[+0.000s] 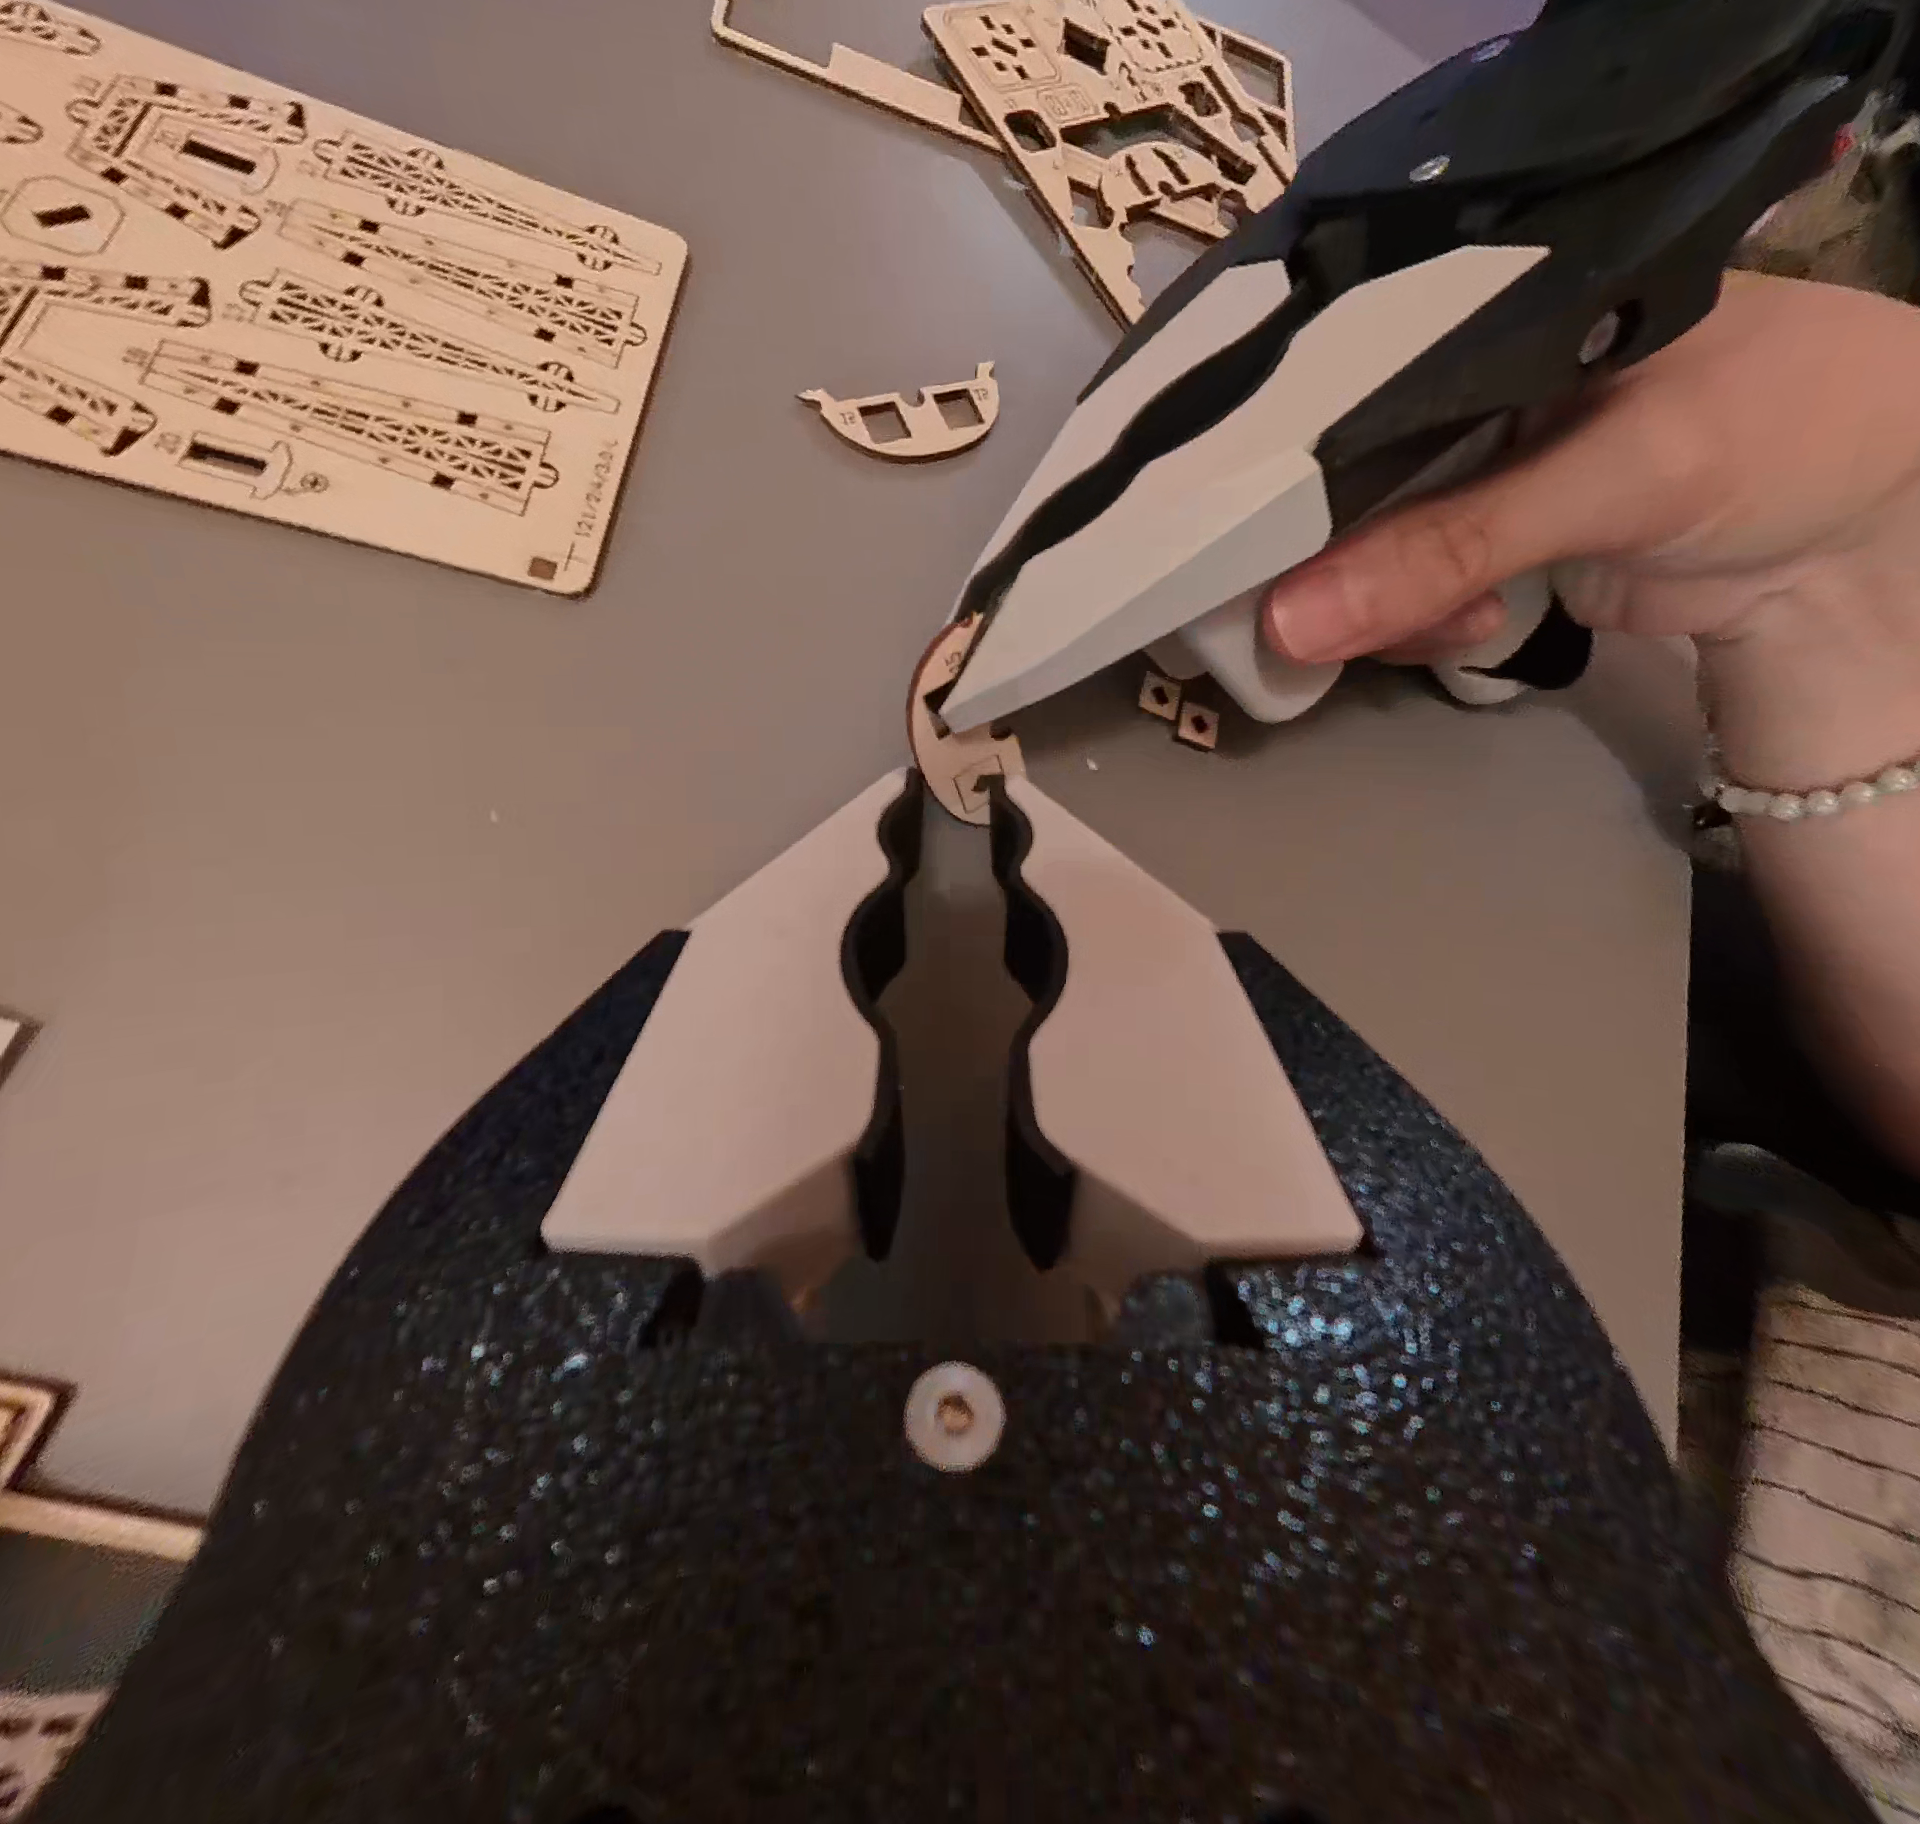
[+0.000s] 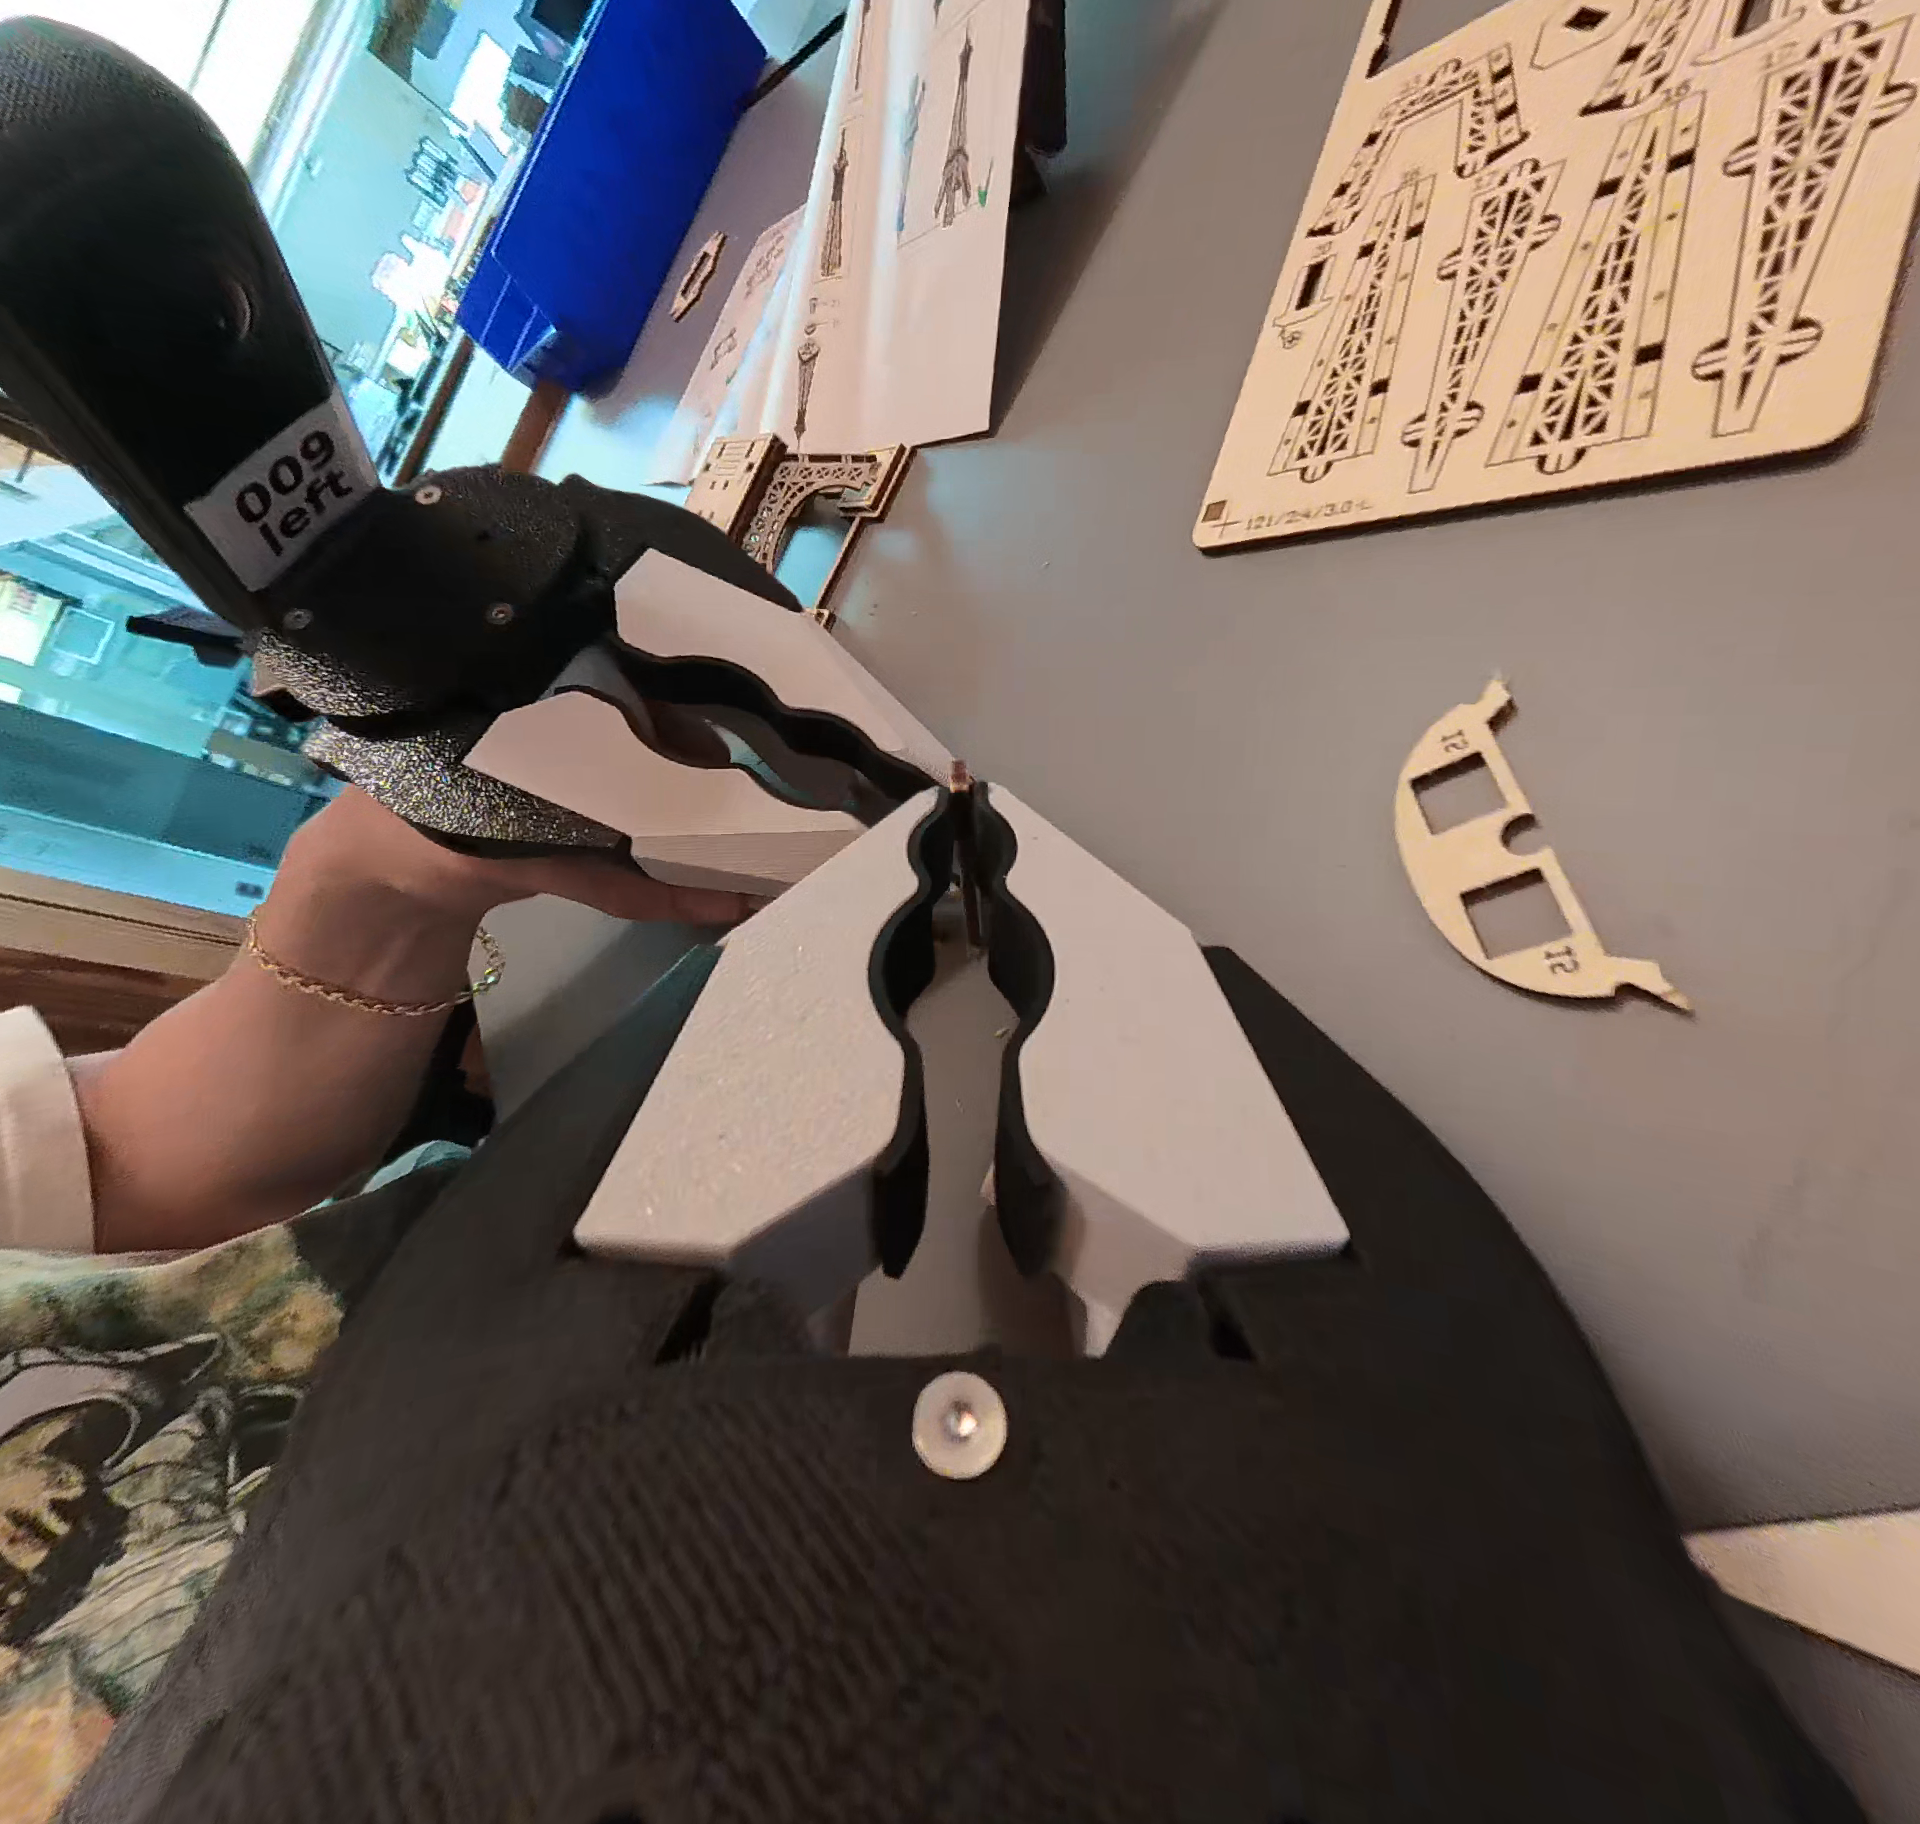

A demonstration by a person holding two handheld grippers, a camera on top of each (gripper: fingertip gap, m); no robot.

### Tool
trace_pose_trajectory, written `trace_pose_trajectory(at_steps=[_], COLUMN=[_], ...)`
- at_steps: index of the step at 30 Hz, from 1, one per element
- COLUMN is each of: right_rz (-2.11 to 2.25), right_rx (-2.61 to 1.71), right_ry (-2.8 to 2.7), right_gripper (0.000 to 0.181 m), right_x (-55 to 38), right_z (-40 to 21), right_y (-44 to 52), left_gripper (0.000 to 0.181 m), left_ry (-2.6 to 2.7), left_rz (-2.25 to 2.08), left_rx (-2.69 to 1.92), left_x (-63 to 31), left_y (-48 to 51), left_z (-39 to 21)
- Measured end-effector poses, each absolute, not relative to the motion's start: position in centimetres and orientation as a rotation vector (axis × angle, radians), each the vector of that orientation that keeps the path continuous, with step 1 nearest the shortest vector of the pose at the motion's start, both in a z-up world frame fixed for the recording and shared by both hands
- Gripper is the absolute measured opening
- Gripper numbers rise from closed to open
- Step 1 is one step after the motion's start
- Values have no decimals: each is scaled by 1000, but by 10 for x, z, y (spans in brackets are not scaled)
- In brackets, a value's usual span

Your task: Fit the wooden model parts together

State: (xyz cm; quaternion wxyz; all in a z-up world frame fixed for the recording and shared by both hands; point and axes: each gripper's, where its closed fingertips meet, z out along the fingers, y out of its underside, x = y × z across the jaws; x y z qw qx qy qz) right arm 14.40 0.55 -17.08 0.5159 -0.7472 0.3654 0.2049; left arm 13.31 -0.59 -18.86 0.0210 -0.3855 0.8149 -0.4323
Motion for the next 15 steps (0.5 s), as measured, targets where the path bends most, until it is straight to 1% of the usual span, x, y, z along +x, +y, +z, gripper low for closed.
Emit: trace_pose_trajectory(at_steps=[3, 6, 9, 15], right_rz=[510, 539, 576, 600], right_rx=[-1792, -1746, -1678, -1673], right_ry=[873, 830, 781, 734], right_gripper=[0, 0, 0, 0], right_x=[143, 141, 139, 134], right_z=[-171, -162, -150, -146], right_y=[1, -1, -3, -1], left_gripper=[13, 16, 26, 29], left_ry=[2544, 2529, 2500, 2558], left_rz=[-1347, -1458, -1571, -1618], left_rx=[-1138, -1153, -1203, -1156], left_x=[133, 132, 133, 122], left_y=[-11, -13, -11, -14], left_z=[-189, -180, -172, -171])
